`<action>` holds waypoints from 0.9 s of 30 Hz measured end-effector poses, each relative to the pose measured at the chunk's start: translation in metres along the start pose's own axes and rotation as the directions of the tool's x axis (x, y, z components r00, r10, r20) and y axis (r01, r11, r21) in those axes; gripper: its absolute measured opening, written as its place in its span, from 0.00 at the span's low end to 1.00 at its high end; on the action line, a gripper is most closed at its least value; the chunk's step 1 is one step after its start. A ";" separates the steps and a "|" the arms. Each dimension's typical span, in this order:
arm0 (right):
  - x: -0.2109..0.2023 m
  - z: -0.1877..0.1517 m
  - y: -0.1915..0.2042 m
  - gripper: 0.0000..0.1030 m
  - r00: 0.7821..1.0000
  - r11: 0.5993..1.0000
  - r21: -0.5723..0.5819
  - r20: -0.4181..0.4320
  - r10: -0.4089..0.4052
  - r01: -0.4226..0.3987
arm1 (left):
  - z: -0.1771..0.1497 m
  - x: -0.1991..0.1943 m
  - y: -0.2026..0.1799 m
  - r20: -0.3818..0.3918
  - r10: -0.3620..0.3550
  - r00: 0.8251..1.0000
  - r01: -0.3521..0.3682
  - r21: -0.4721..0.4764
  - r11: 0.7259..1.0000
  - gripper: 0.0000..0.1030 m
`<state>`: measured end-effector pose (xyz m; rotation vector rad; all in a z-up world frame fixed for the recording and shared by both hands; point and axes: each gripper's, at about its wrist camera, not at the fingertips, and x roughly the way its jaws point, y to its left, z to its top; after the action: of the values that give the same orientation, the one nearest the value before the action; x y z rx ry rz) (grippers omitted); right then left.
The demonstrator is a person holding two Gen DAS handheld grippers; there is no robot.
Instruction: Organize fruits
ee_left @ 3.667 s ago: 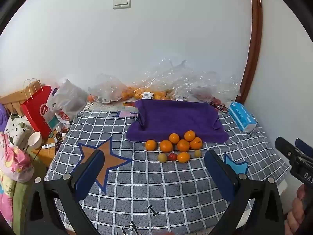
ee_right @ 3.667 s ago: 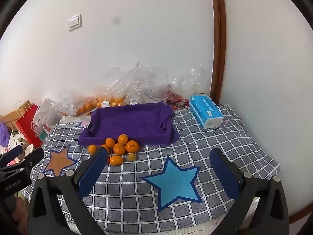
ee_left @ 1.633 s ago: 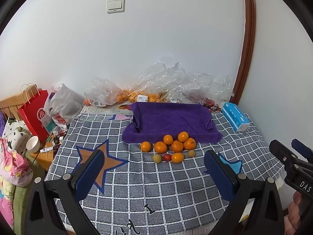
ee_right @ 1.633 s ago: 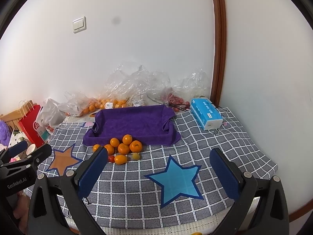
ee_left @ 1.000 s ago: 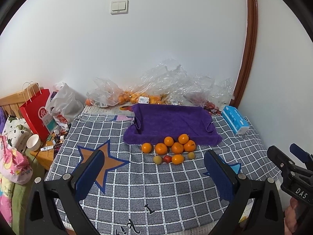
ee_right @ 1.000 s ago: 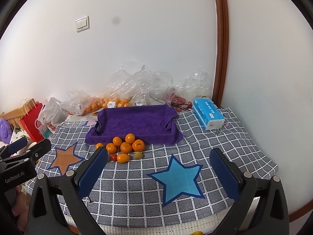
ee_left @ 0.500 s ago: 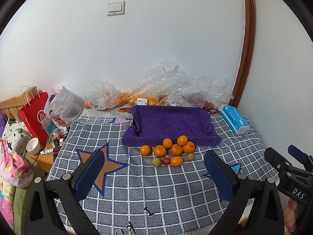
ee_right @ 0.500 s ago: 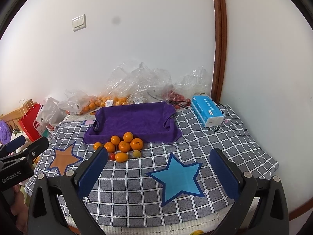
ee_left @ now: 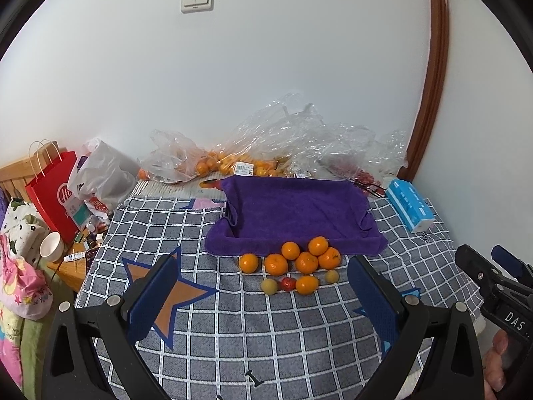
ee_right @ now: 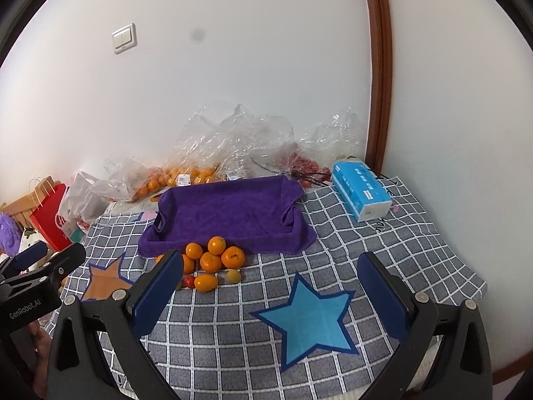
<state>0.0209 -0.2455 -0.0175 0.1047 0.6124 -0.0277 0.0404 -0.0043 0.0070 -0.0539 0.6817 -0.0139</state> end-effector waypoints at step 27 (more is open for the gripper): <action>0.163 -0.003 0.013 0.92 0.979 1.000 -0.028 -0.205 0.006 -0.012 | 0.012 0.152 0.042 -0.194 0.055 0.979 -0.056 0.001 0.998 0.91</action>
<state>0.1535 -0.2316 -0.1122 0.0827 0.8187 0.0005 0.1657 0.0340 -0.0817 -0.0378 0.8782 0.0366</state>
